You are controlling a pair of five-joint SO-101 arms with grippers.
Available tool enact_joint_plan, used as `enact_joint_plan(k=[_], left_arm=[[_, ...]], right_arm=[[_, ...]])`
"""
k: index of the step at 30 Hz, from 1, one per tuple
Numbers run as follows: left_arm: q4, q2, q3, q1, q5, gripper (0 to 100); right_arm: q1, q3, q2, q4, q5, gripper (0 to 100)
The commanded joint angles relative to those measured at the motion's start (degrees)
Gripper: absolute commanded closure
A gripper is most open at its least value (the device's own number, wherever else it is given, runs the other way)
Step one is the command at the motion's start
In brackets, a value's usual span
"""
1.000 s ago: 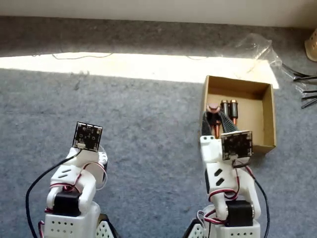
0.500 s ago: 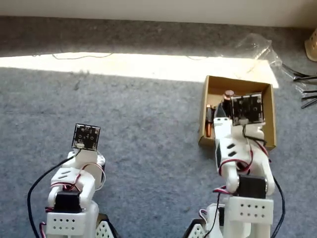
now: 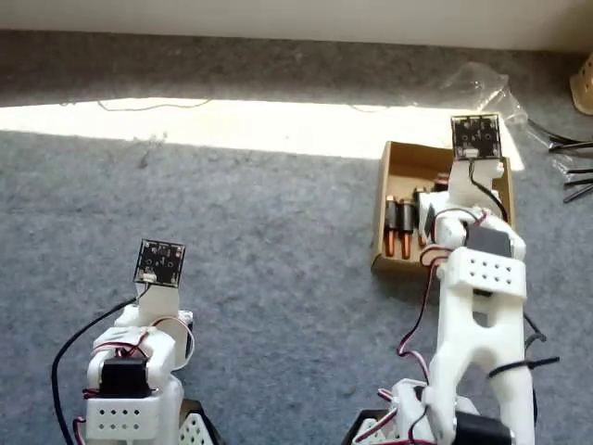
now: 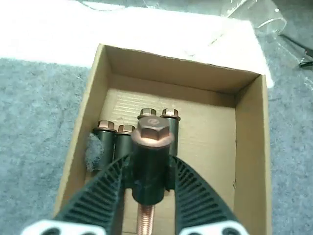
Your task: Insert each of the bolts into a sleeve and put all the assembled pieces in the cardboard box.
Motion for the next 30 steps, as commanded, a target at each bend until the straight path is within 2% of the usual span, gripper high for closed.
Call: enact_joint_plan(k=[1,8,14,23,27,30], left_arm=[[0.3,-0.4,1.3,-0.7,-0.2,99],[0.3,-0.4,1.3,-0.9,-0.2,99],[0.3,-0.4,1.3,-0.9,-0.2,99],[0.3,-0.4,1.3,-0.9,-0.2,99],[0.3,-0.4,1.3,-0.9,-0.2,99],[0.3,-0.4,1.3,-0.9,-0.2,99]], right_arm=[[1.1,-9.1,8.5,-0.1,0.5,99.5],[5.8,-24.0,28.2,0.1,0.5,99.5],[7.7,-32.1,39.4,0.2,0.5,99.5],[8.0,-36.6,44.3,0.4,0.8,99.2],[7.7,-37.0,44.4,6.4,0.9,98.6],[6.7,-37.3,43.9,9.5,3.0,90.5]])
